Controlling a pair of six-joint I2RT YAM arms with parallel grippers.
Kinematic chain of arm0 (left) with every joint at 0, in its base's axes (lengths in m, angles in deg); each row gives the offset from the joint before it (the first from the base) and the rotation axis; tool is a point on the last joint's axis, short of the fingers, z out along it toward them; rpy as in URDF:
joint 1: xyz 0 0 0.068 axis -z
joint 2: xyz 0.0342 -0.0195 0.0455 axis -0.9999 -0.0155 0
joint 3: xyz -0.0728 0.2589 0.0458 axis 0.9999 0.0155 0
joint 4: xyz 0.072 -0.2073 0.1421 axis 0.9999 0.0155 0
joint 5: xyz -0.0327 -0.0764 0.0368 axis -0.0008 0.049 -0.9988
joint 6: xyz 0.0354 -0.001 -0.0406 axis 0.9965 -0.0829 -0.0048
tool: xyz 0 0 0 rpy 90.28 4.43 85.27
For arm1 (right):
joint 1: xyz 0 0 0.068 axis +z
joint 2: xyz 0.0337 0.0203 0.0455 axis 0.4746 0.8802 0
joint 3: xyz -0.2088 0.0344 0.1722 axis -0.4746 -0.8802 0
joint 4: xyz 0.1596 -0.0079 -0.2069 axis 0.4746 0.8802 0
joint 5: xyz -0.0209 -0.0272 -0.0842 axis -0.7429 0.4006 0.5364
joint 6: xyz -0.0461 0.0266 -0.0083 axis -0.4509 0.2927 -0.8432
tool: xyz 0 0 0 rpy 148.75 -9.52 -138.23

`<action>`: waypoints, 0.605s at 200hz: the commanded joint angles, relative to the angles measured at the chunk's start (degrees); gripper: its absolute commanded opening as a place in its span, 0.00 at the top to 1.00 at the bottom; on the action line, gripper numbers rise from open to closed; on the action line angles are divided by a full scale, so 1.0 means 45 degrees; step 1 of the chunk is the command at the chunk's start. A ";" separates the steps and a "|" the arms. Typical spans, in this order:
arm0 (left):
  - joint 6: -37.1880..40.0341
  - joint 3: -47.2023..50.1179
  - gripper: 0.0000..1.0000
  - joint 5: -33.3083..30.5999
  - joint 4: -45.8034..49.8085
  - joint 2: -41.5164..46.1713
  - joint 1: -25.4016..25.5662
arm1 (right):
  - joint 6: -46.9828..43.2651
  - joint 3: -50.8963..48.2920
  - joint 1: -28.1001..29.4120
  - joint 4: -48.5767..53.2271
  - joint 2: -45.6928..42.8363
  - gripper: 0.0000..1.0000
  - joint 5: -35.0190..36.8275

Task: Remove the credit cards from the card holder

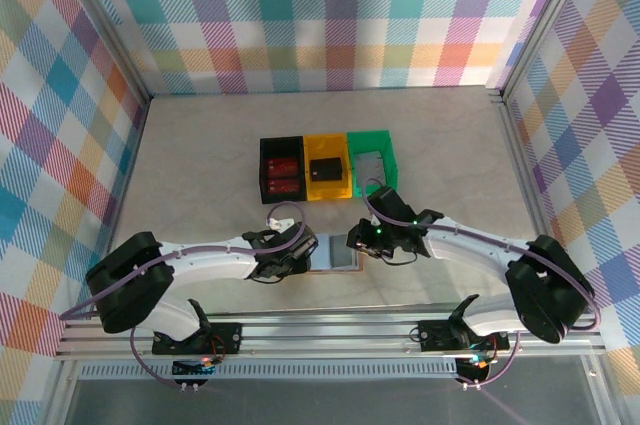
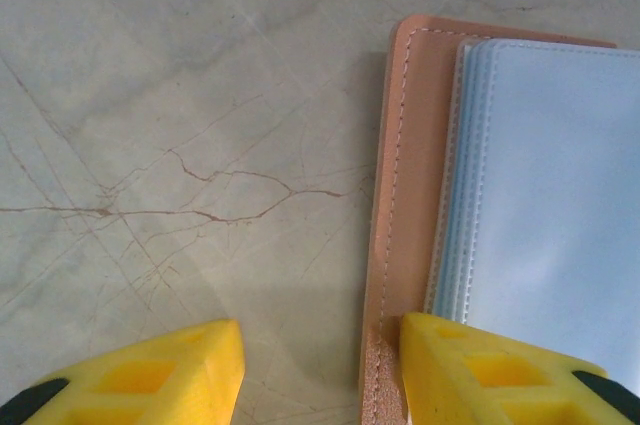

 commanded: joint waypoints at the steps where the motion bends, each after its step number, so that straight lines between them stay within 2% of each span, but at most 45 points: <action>1: -0.0122 0.0135 0.53 0.0737 -0.0794 -0.0710 0.0009 | -0.0160 -0.0131 0.0013 -0.0214 0.0373 0.73 -0.0064; 121: -0.0171 -0.0077 0.53 0.0853 -0.0964 -0.1159 0.0117 | -0.0441 -0.0388 0.0012 -0.0859 0.1025 0.71 0.0441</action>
